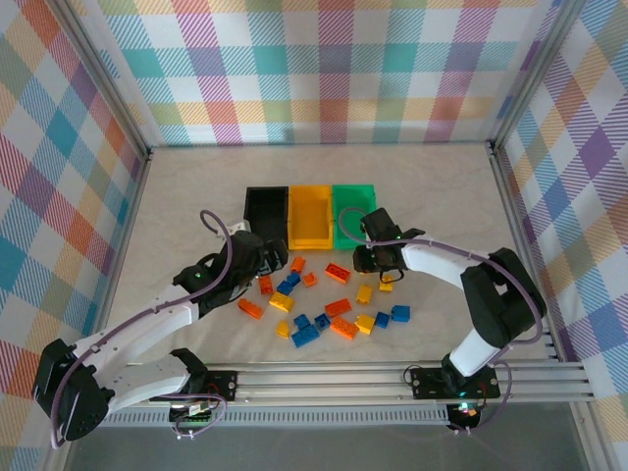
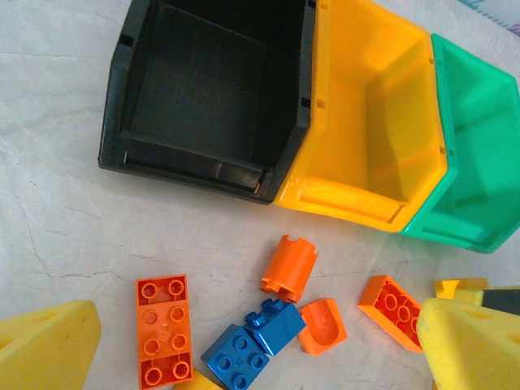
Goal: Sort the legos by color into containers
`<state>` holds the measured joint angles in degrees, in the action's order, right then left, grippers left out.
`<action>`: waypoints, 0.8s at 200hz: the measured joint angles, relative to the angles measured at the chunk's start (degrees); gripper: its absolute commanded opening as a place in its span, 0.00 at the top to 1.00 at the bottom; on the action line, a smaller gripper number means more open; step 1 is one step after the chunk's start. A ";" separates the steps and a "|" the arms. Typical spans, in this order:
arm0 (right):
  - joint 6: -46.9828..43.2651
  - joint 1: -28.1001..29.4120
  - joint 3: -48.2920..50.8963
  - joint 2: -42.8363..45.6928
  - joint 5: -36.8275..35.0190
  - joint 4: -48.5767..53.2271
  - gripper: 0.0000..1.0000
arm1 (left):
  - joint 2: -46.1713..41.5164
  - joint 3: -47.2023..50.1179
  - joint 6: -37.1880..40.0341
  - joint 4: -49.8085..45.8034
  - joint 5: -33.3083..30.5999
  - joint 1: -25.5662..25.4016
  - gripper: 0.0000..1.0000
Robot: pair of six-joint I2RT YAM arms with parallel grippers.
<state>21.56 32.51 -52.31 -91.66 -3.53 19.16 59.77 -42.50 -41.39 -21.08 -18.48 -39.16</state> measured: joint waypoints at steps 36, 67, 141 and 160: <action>-0.02 0.20 -1.88 8.09 -0.11 3.17 0.68 | -0.28 -0.04 0.09 -1.57 0.59 1.09 0.00; -0.04 -0.09 -11.08 7.34 -2.91 5.81 0.67 | -0.28 -0.04 0.09 -2.71 1.05 1.73 0.00; -1.14 -2.43 -30.12 -16.15 -7.28 8.33 0.65 | -3.63 0.96 -0.85 -5.99 3.06 4.35 0.00; -1.36 -2.56 -32.28 -18.82 -7.82 9.40 0.56 | -5.09 2.21 -1.51 -6.12 4.33 6.27 0.00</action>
<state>20.21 29.95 -84.60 -110.48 -11.35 28.56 54.68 -40.29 -42.89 -27.20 -14.15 -32.88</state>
